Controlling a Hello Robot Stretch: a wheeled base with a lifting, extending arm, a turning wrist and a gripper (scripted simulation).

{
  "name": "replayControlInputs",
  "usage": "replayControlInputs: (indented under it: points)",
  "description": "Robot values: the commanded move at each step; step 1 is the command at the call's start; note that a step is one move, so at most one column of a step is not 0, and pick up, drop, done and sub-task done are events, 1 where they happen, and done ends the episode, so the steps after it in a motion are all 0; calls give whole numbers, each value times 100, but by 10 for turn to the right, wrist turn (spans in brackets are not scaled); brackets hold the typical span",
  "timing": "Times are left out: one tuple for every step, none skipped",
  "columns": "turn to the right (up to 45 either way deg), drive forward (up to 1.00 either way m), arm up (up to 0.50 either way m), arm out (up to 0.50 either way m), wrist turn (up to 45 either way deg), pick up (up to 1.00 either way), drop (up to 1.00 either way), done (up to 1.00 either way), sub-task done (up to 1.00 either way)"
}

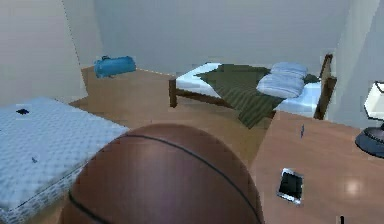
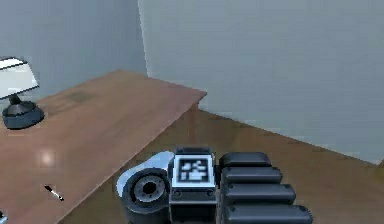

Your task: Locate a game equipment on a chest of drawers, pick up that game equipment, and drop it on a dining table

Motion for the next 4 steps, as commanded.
replayControlInputs:
  points:
    - [450, 0, 0, 0, 0, 0, 0, 0, 0]
    - [450, 0, 0, 0, 0, 0, 0, 0, 0]
    - [-450, 0, 0, 0, 0, 0, 0, 0, 0]
    - [-360, 0, 0, 0, 0, 0, 0, 0, 0]
